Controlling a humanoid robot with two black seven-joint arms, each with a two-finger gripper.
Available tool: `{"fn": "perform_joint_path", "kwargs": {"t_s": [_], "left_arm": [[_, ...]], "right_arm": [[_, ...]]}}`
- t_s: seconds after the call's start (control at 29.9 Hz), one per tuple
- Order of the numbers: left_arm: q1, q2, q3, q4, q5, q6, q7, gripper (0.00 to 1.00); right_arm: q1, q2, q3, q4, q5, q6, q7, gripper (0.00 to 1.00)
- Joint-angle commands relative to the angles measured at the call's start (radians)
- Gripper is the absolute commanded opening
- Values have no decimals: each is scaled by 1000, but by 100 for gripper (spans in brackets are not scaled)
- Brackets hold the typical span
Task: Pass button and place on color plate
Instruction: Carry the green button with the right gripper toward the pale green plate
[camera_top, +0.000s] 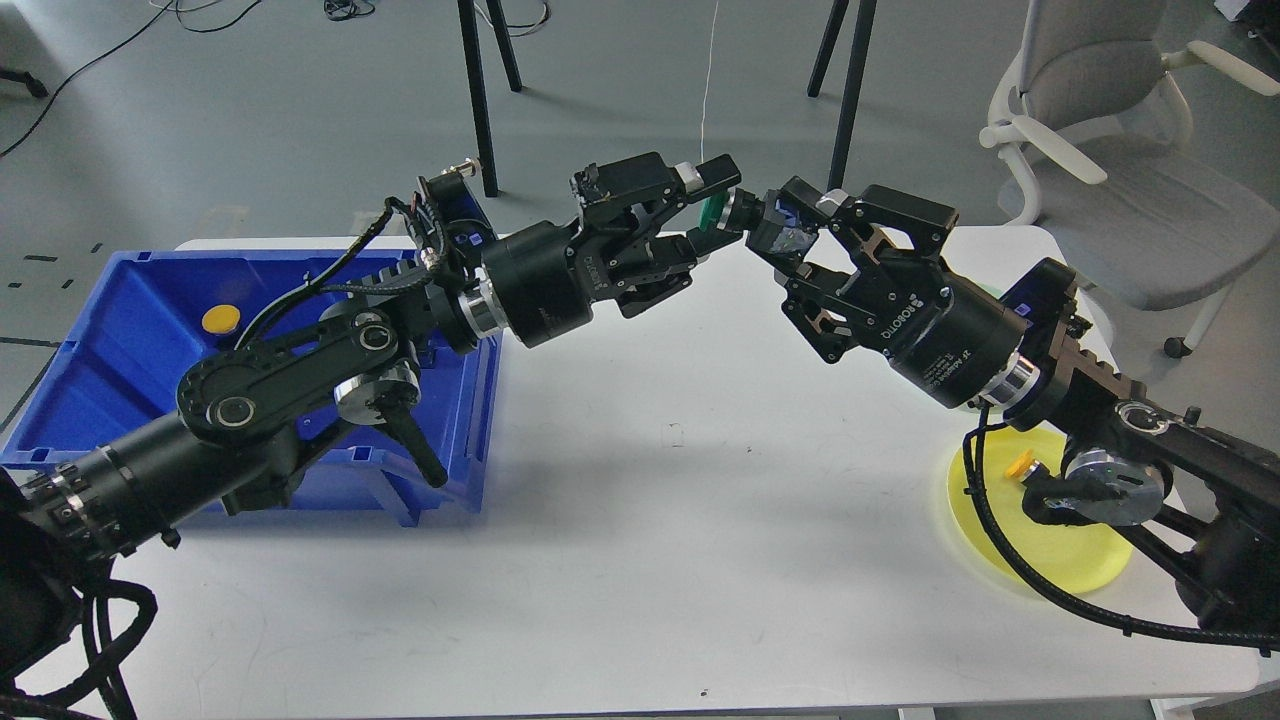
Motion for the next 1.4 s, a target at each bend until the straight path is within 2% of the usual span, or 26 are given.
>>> {"fn": "perform_joint_path", "kwargs": {"t_s": [0.0,0.33,0.63,0.74,0.97,1.2,1.37], "left_arm": [[0,0,-2,0,0,0,0,72],[2,0,-5,0,-3,0,0,76],[3,0,-5,0,-3,0,0,77],[3,0,-5,0,-3,0,0,78],[3,0,-5,0,-3,0,0,78],[3,0,-5,0,-3,0,0,79],[3,0,-5,0,-3,0,0,79]], "right_arm": [[-3,0,0,0,0,0,0,26],[-30,-43,32,1,2,0,0,25],[-159,-58,184,-41,3,-5,0,25],[-178,-56,221,-110,5,-12,0,25],[-178,-29,236,-385,9,-34,0,25],[-170,9,209,-587,5,-126,0,25],[-120,101,164,-767,5,-185,0,25]]}}
